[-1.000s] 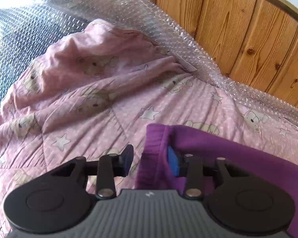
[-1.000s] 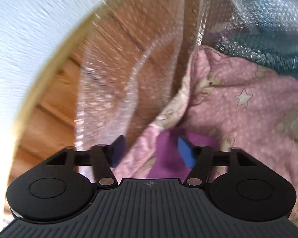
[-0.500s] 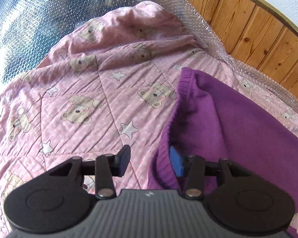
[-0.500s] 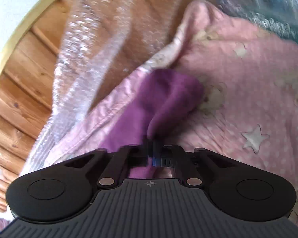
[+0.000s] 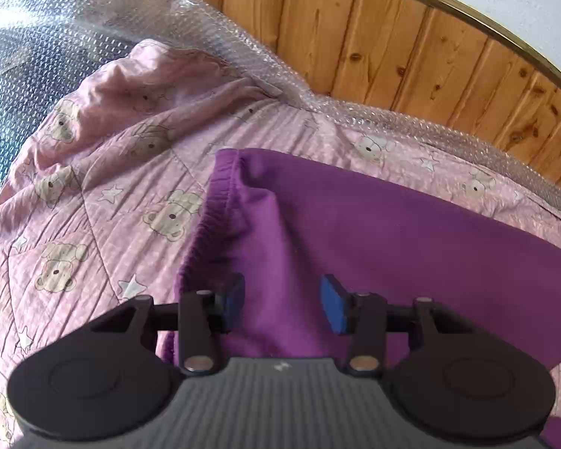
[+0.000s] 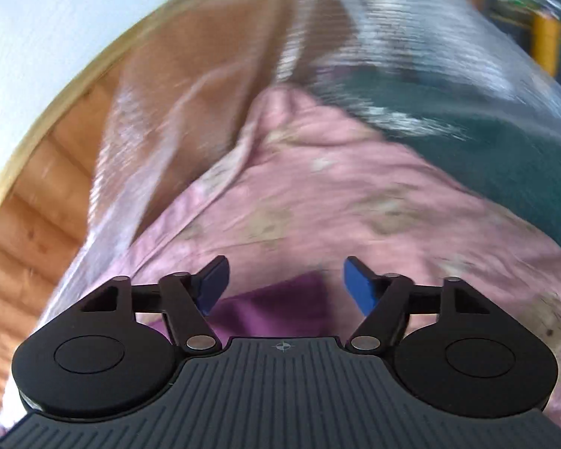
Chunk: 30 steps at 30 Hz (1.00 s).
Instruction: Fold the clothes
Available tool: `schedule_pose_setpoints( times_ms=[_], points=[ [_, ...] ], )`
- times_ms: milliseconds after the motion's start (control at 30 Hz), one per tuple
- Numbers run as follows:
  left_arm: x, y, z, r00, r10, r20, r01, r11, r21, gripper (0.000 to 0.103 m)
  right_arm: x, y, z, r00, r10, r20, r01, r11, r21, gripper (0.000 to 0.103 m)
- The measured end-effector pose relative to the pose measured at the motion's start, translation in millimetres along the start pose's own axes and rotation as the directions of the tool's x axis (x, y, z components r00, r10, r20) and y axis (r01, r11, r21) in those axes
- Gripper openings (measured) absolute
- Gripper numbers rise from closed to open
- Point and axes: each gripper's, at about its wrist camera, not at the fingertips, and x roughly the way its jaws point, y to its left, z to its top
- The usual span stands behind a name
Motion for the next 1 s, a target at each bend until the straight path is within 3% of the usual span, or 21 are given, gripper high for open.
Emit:
schedule_pose_setpoints(
  times_ms=[100, 200, 233, 267, 333, 400, 467, 533, 600, 633, 667, 700, 733, 767, 800, 867, 933, 1000],
  points=[
    [5, -9, -4, 1.000, 0.002, -0.027, -0.001, 1.000, 0.007, 0.045, 20, -16, -15, 0.994, 0.070, -0.079, -0.074, 0.996, -0.051, 0.074],
    [3, -20, -9, 0.999, -0.011, -0.038, 0.012, 1.000, 0.018, 0.045, 26, -14, -31, 0.985, 0.135, -0.104, -0.144, 0.986, -0.088, 0.077],
    [3, -25, -10, 0.999, -0.012, -0.043, 0.014, 0.999, 0.034, 0.045, 31, -11, -37, 0.980, 0.159, -0.121, -0.170, 0.981, -0.091, 0.066],
    [2, -30, -11, 0.999, -0.012, -0.046, 0.014, 0.999, 0.050, 0.045, 36, -10, -40, 0.972, 0.182, -0.151, -0.199, 0.975, -0.101, 0.008],
    [-2, -37, -10, 0.999, -0.013, -0.037, 0.015, 0.997, 0.074, 0.045, 25, 6, -35, 0.975, 0.174, -0.135, -0.197, 0.964, -0.180, 0.000],
    [-8, -36, -8, 0.999, -0.025, -0.031, 0.028, 0.997, 0.072, 0.045, -5, 19, -13, 0.980, 0.197, -0.032, -0.198, 0.943, -0.267, 0.000],
    [-11, -31, -9, 0.999, -0.024, -0.037, 0.026, 0.997, 0.066, 0.045, -37, 27, 12, 0.966, 0.255, 0.029, -0.224, 0.892, -0.393, 0.000],
    [-9, -24, -12, 0.998, -0.014, -0.059, 0.017, 0.999, 0.051, 0.045, -45, 33, 26, 0.962, 0.266, -0.063, -0.255, 0.791, -0.556, 0.000],
    [-5, -18, -19, 0.996, -0.008, -0.087, 0.012, 0.999, 0.041, 0.045, -18, 24, 19, 0.978, 0.099, -0.182, -0.197, 0.716, -0.670, 0.004],
    [-4, -16, -23, 0.995, -0.007, -0.101, 0.011, 0.999, 0.040, 0.045, -1, 17, 14, 0.973, -0.009, -0.230, -0.164, 0.675, -0.719, 0.014],
    [-3, -14, -26, 0.993, -0.006, -0.114, 0.010, 0.999, 0.039, 0.045, 18, 6, 6, 0.954, -0.115, -0.276, -0.136, 0.655, -0.743, 0.030],
    [-4, -12, -31, 0.993, 0.000, -0.118, 0.006, 0.999, 0.046, 0.045, 32, -7, -1, 0.924, -0.187, -0.334, -0.133, 0.663, -0.737, 0.032],
    [-5, -11, -35, 0.993, 0.005, -0.122, 0.002, 0.999, 0.052, 0.045, 36, -16, -6, 0.906, -0.209, -0.368, -0.136, 0.679, -0.721, 0.030],
    [-7, -9, -38, 0.992, 0.006, -0.127, 0.000, 0.999, 0.053, 0.046, 32, -21, -6, 0.915, -0.174, -0.365, -0.138, 0.713, -0.687, 0.030],
    [-8, -7, -42, 0.991, 0.009, -0.133, -0.002, 0.999, 0.054, 0.046, 24, -27, 0, 0.929, -0.086, -0.359, -0.163, 0.778, -0.607, 0.031],
    [-9, -5, -46, 0.989, 0.022, -0.144, -0.014, 0.998, 0.054, 0.046, 10, -39, 14, 0.939, 0.123, -0.320, -0.248, 0.888, -0.386, 0.056],
    [-9, -5, -46, 0.989, 0.029, -0.148, -0.021, 0.998, 0.055, 0.046, 15, -43, 25, 0.943, 0.204, -0.263, -0.270, 0.930, -0.249, 0.062],
    [-10, -10, -44, 0.989, 0.019, -0.148, -0.011, 0.998, 0.055, 0.047, 28, -42, 32, 0.947, 0.219, -0.235, -0.262, 0.950, -0.172, 0.062]
  ],
)
